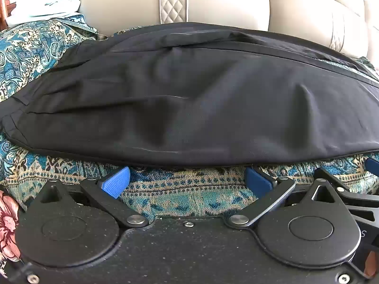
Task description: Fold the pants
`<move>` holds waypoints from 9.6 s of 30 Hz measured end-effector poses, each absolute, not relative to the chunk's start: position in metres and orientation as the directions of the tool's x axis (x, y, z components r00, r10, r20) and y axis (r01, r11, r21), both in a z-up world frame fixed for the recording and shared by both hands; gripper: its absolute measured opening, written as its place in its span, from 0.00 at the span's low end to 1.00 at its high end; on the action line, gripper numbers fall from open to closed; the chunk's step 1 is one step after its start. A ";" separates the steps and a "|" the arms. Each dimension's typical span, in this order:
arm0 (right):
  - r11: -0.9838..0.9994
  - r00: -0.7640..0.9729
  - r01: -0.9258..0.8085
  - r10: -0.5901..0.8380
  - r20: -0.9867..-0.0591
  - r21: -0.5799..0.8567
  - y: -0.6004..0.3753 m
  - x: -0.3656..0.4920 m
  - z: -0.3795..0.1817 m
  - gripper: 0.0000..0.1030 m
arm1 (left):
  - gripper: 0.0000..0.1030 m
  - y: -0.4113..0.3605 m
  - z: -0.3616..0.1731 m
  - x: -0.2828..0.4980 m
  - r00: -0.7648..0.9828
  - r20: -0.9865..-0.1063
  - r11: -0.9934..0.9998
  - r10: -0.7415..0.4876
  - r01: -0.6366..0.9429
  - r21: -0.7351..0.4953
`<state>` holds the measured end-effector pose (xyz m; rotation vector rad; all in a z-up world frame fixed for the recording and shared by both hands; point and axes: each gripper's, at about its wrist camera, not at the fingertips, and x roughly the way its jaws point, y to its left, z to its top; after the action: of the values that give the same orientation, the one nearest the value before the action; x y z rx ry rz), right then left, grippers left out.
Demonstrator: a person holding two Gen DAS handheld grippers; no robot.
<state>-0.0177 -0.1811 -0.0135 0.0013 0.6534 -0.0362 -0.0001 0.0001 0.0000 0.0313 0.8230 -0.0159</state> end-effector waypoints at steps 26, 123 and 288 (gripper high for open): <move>0.999 0.793 0.037 -0.036 -0.608 -0.010 -0.181 -0.017 -0.013 1.00 | 1.00 0.000 0.000 0.000 0.680 -0.733 0.999 -0.001 0.027 0.024; 1.000 0.757 0.020 -0.016 -0.653 -0.001 -0.185 -0.008 -0.002 1.00 | 1.00 0.014 0.019 0.020 0.649 -0.760 0.998 -0.035 0.064 0.009; 0.917 0.851 -0.077 0.264 -0.453 0.391 -0.130 0.045 0.030 0.75 | 0.04 0.284 0.061 0.111 0.755 -0.597 0.765 0.271 -0.546 -0.343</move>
<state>0.0446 -0.1299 0.0297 0.3715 0.5241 0.1840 0.1111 0.2841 0.0612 -0.5329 0.5516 0.4689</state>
